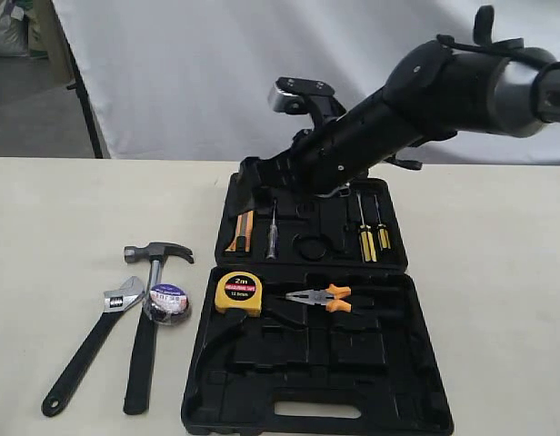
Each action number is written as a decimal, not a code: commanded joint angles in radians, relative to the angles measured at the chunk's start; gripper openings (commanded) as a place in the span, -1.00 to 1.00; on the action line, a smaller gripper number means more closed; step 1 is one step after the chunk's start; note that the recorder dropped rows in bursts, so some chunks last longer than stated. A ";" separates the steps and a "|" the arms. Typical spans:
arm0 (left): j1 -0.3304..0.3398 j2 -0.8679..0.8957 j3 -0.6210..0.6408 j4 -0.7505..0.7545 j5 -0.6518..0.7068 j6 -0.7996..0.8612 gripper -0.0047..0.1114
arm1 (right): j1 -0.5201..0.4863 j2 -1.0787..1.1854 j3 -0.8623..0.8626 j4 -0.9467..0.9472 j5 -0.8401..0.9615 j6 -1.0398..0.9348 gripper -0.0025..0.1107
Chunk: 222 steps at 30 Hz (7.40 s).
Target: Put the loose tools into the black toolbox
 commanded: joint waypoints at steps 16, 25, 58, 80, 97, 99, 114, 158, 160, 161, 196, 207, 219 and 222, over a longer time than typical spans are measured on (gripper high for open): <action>0.004 -0.003 0.003 -0.002 0.001 -0.008 -0.91 | 0.324 0.165 -0.092 -0.227 -0.148 -0.221 0.89; 0.004 -0.003 0.003 -0.002 0.001 -0.008 -0.91 | 0.317 0.369 -0.286 -0.264 -0.037 -0.208 0.89; 0.004 -0.003 0.003 -0.002 0.001 -0.008 -0.91 | 0.125 0.122 -0.278 -0.700 0.200 0.394 -0.96; 0.004 -0.003 0.003 -0.002 0.001 -0.008 -0.91 | 0.019 0.258 -0.227 -0.680 0.020 0.588 -0.96; 0.004 -0.003 0.003 -0.006 0.001 -0.008 -0.91 | 0.019 0.298 -0.227 -0.821 -0.010 0.812 -0.96; 0.004 -0.003 0.003 -0.006 0.001 -0.008 -0.91 | 0.019 0.298 -0.227 -0.860 -0.004 0.873 -0.96; 0.004 -0.003 0.003 -0.006 0.001 -0.008 -0.91 | 0.096 0.298 -0.227 -1.121 0.017 1.093 -0.96; 0.004 -0.003 0.003 -0.004 0.001 -0.008 -0.91 | 0.113 0.343 -0.230 -1.161 -0.013 1.186 -0.96; 0.004 -0.003 0.003 -0.004 0.001 -0.008 -0.91 | 0.113 0.353 -0.230 -1.161 -0.013 1.186 -0.96; 0.004 -0.003 0.003 -0.004 0.001 -0.008 -0.91 | 0.113 0.359 -0.230 -1.161 -0.013 1.186 -0.96; 0.004 -0.003 0.003 -0.004 0.001 -0.008 -0.91 | 0.109 0.198 -0.230 -1.216 -0.002 1.212 0.71; 0.004 -0.003 0.003 -0.004 0.001 -0.008 -0.91 | 0.109 0.319 -0.228 -1.200 -0.008 1.224 -0.92; 0.004 -0.003 0.003 -0.004 0.001 -0.008 -0.91 | 0.109 0.282 -0.228 -1.160 -0.017 1.212 -0.92; 0.004 -0.003 0.003 -0.004 0.001 -0.008 -0.91 | 0.109 0.234 -0.228 -1.172 -0.023 1.212 -0.92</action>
